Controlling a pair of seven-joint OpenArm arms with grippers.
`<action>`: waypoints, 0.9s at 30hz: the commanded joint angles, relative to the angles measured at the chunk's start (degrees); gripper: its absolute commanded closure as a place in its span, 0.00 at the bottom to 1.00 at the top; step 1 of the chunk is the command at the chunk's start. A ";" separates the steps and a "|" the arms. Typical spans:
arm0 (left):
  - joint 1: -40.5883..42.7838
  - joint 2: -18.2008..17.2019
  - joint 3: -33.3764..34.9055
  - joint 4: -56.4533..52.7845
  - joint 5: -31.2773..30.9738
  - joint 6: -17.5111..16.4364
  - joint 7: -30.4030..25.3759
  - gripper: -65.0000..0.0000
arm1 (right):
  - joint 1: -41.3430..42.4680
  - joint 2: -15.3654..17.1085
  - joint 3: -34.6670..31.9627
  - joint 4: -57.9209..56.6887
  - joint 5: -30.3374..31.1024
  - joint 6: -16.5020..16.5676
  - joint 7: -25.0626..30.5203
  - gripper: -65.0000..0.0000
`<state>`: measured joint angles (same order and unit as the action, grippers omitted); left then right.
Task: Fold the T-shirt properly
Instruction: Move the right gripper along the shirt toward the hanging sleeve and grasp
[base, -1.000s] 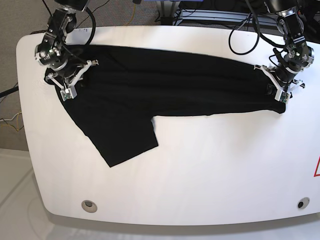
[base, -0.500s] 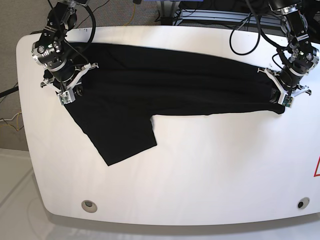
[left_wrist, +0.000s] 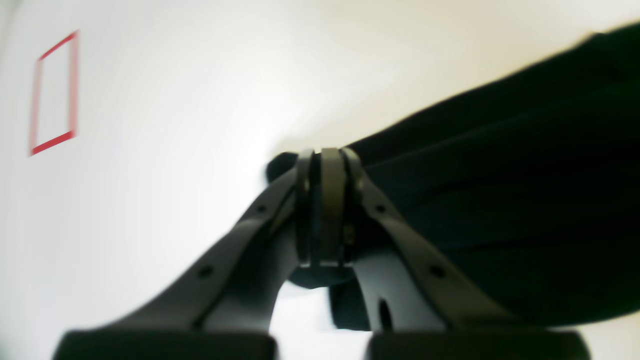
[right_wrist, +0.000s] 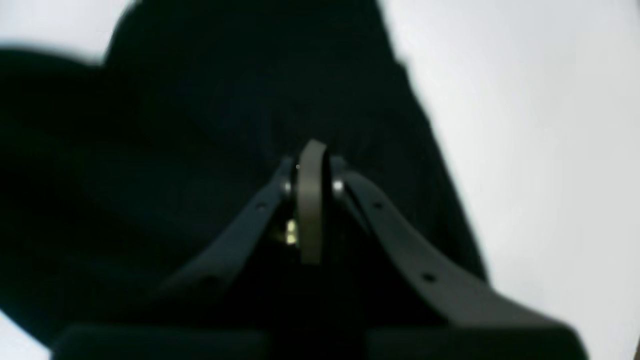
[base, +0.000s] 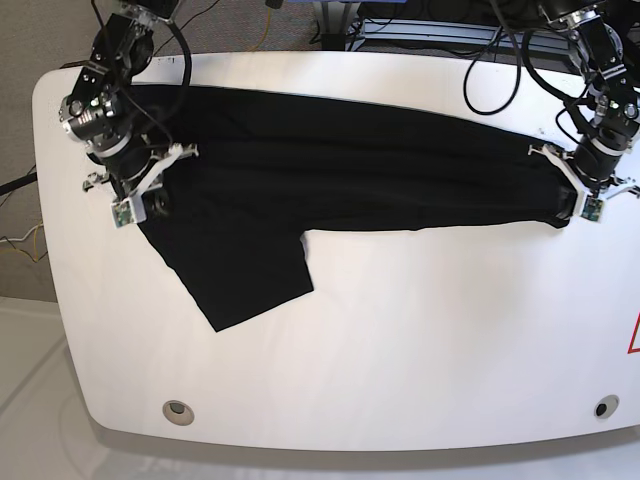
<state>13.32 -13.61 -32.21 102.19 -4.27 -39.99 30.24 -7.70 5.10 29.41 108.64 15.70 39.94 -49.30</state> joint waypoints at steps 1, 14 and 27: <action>-1.41 -0.86 -0.28 1.15 -0.96 -0.01 -1.36 0.93 | 2.65 0.74 0.09 -0.46 1.13 0.06 1.25 0.84; -1.41 -0.77 -3.97 1.15 -1.05 -0.01 -1.36 0.36 | 14.08 5.14 -4.92 -11.63 1.13 0.06 -0.33 0.29; -1.32 -0.86 -6.08 1.15 -0.87 -0.01 -1.36 0.36 | 26.47 7.25 -6.24 -32.11 1.04 0.06 4.68 0.35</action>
<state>12.40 -13.58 -38.00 102.26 -4.47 -40.29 30.13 15.81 11.44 23.24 79.24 15.75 39.99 -46.78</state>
